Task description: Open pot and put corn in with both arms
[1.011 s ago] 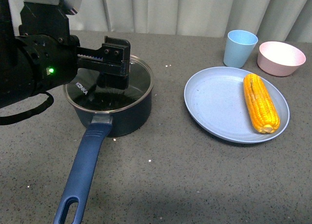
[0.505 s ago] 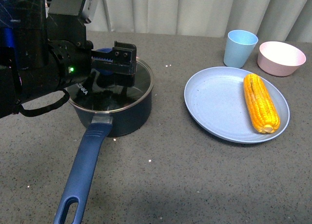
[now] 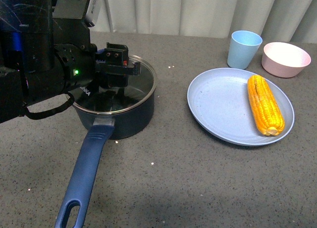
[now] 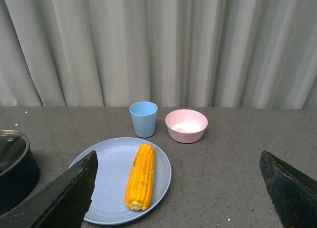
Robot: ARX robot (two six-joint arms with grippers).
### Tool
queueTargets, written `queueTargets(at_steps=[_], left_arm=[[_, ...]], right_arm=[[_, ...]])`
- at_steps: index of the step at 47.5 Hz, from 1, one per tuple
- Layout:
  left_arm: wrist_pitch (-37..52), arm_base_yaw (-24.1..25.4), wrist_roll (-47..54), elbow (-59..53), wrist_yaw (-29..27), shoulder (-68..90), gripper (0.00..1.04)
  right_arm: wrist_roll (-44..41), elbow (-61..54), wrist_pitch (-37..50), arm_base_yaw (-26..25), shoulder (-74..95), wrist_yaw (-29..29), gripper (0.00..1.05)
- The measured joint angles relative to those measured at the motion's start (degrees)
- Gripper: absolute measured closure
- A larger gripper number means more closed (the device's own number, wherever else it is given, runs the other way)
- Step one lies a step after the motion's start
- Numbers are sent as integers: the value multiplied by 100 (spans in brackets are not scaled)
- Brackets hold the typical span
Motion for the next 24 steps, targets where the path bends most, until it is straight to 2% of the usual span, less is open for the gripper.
queueTargets(at_steps=[11, 24], left_arm=[[-68, 216, -284, 22, -11, -450, 48], [-227, 1519, -280, 302, -81, -352, 48]], right_arm=[[0, 0, 0, -2, 0, 0, 9], [0, 0, 0, 0, 0, 0, 9]])
